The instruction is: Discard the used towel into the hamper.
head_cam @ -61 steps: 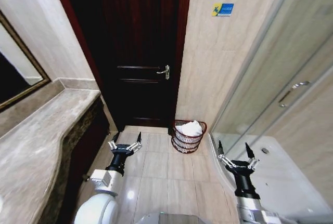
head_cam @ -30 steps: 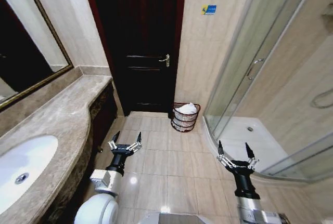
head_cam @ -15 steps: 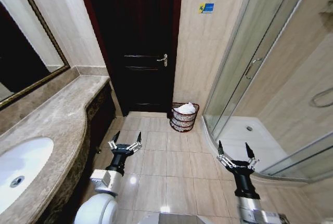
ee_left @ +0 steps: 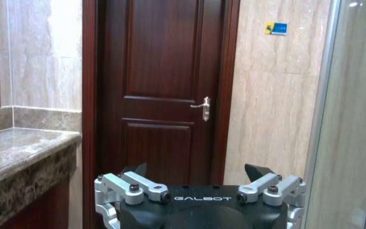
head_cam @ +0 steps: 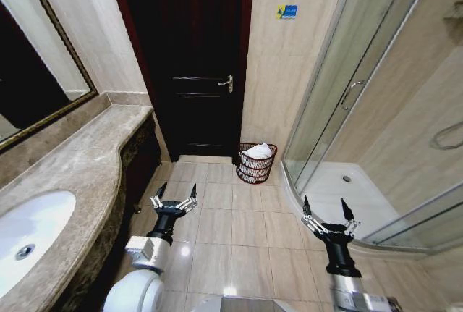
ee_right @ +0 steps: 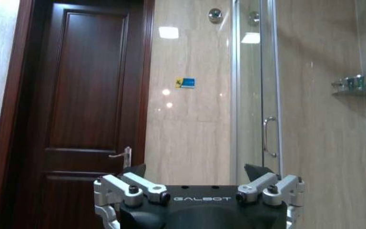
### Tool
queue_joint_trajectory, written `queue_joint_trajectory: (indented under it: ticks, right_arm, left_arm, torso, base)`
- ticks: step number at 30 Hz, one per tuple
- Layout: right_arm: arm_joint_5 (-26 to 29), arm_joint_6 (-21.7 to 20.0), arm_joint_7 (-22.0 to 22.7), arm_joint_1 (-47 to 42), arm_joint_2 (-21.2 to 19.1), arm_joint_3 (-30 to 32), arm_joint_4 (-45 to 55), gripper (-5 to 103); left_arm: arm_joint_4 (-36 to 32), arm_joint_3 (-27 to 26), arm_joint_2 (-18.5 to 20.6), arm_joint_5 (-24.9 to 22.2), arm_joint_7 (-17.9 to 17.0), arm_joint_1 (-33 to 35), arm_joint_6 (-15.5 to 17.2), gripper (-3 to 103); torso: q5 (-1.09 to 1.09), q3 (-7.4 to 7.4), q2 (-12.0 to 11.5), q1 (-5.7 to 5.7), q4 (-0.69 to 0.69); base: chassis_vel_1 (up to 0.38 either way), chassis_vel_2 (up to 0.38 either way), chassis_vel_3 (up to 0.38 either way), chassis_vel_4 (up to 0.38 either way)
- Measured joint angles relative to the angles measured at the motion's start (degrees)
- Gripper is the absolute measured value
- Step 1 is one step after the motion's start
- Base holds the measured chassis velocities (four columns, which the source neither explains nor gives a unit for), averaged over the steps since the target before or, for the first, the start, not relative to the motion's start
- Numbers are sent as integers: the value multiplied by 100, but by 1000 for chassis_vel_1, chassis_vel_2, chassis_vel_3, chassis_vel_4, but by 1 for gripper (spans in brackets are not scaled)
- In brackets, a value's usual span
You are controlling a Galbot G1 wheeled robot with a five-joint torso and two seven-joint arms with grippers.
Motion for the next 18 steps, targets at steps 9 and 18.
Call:
queue_joint_trajectory:
  ticks: [9,18]
  right_arm:
    - [0,0,0,0,0,0,0,100]
    - [0,0,0,0,0,0,0,100]
  left_arm:
    - [0,0,0,0,0,0,0,100]
    - [0,0,0,0,0,0,0,100]
  torso:
    - [0,0,1,0,0]
    - [0,0,1,0,0]
  base:
    - [0,0,0,0]
    - [0,0,0,0]
